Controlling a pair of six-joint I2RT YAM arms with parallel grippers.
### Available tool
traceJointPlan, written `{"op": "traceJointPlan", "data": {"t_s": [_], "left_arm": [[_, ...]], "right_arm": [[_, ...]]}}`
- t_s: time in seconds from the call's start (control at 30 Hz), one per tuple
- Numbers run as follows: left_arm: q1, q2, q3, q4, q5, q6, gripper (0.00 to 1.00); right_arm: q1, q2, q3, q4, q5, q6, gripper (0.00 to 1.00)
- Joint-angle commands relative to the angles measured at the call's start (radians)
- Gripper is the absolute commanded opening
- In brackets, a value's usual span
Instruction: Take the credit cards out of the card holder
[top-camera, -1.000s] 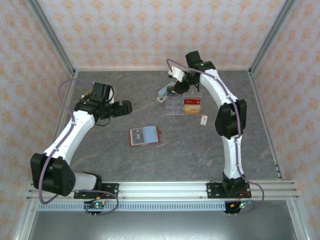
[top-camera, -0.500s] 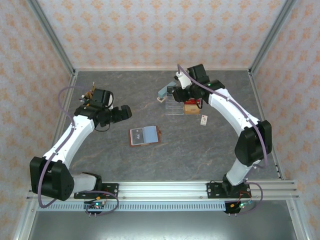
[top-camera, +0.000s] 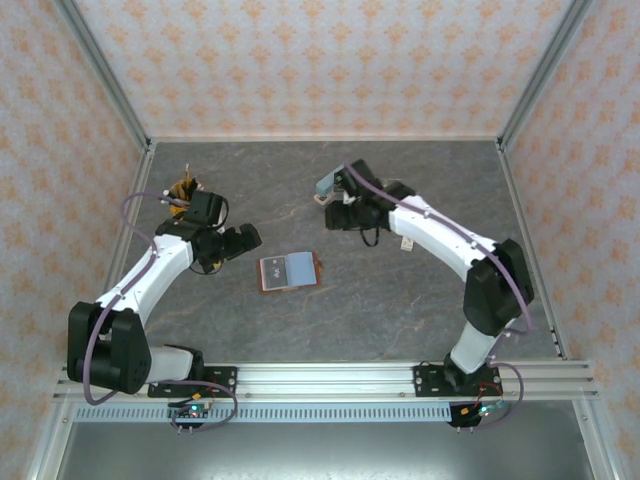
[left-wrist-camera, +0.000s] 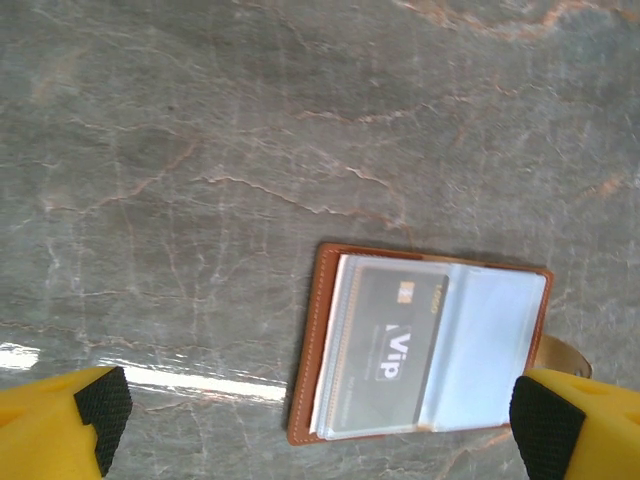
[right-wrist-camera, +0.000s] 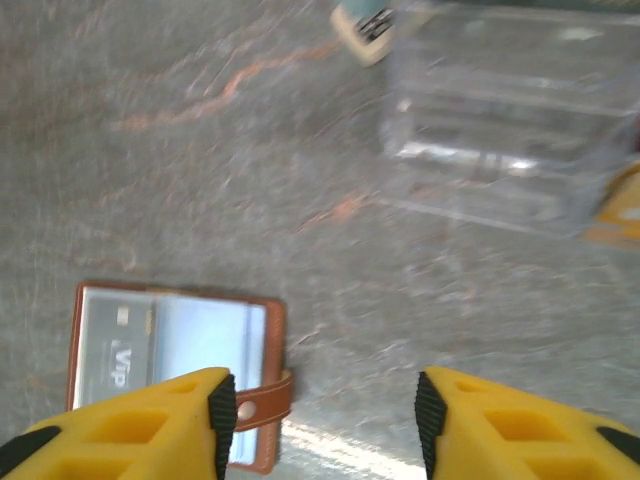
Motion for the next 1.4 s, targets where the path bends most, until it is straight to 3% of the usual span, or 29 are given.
{"op": "traceJointPlan", "data": {"t_s": [0.0,0.27,0.53,1.37], "left_arm": [[0.042,0.005,-0.011,-0.004,-0.032,-0.024,1.00],[0.109,-0.022,-0.026,-0.017,-0.074,-0.027,1.00],[0.125,-0.035,-0.016,-0.021,-0.109,-0.057,1.00],[0.129,0.036,-0.076,0.031,0.146,-0.047,0.94]], "right_arm": [[0.078,0.077,0.059,0.006,0.055,0.056,0.55],[0.221,0.293,0.240,-0.044,0.089,0.063,0.58],[0.255,0.440,0.355,-0.110,0.092,0.072,0.58],[0.257,0.582,0.396,-0.194,0.129,0.068,0.57]]}}
